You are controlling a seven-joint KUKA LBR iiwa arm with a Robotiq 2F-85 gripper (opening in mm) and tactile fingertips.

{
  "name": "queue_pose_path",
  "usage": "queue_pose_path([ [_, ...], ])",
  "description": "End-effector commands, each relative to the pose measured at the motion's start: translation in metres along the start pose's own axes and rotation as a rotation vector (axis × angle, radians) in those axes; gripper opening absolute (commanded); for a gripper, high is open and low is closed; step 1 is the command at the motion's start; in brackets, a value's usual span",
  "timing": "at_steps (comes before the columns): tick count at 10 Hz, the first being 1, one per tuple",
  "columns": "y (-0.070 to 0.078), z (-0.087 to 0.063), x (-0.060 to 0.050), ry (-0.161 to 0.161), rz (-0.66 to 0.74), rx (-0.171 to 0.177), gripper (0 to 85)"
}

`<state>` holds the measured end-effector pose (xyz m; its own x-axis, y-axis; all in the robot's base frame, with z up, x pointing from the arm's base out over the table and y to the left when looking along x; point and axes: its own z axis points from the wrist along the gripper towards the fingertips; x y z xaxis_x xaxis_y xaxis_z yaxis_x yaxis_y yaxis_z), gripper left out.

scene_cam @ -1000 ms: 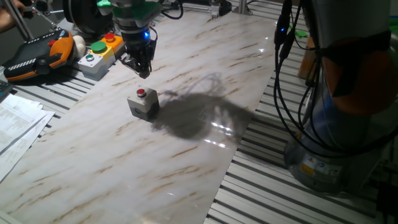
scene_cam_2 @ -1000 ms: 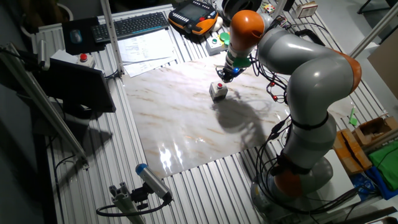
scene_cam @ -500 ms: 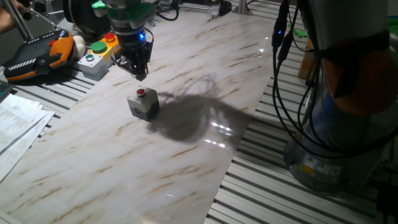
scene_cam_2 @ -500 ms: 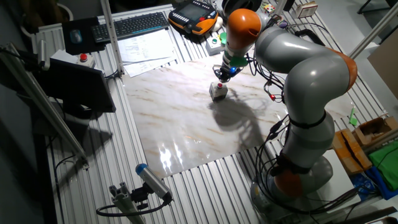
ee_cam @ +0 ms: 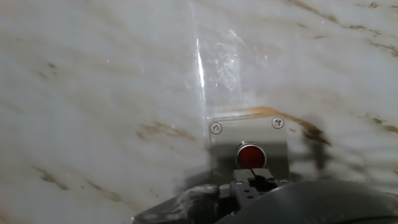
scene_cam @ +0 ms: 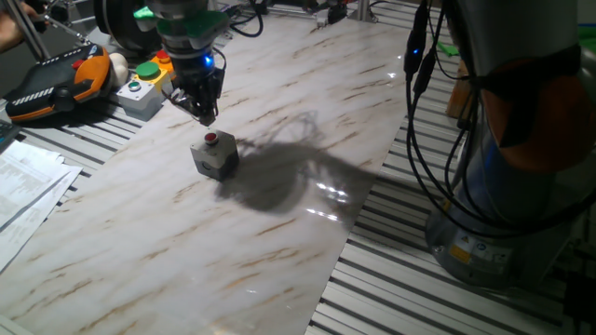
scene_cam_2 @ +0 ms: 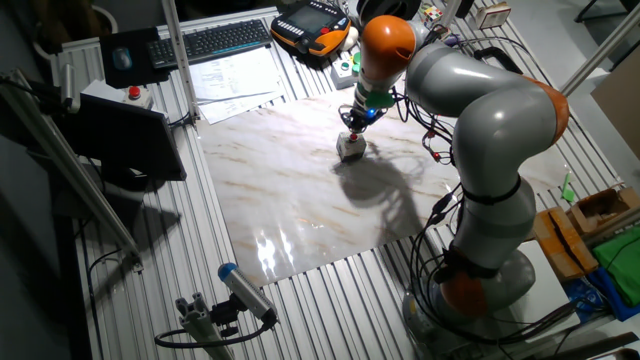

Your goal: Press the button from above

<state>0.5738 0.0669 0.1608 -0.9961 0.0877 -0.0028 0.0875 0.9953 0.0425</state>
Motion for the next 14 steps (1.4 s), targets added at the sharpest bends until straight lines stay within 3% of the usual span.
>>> queue_pose_path([
  [1,0.0,0.003,0.0,0.0,0.001,-0.004,0.7],
  [3,0.001,0.003,0.0,0.002,0.01,-0.002,6.3],
  [5,0.001,0.004,0.0,-0.015,0.03,-0.001,35.3],
  [6,0.001,0.004,0.0,-0.02,0.042,-0.002,45.3],
  [9,-0.002,0.004,-0.001,-0.028,0.023,0.033,54.0],
  [12,-0.02,0.015,-0.002,-0.027,0.017,0.04,55.3],
  [14,-0.025,0.019,-0.001,-0.008,0.026,0.051,55.3],
])
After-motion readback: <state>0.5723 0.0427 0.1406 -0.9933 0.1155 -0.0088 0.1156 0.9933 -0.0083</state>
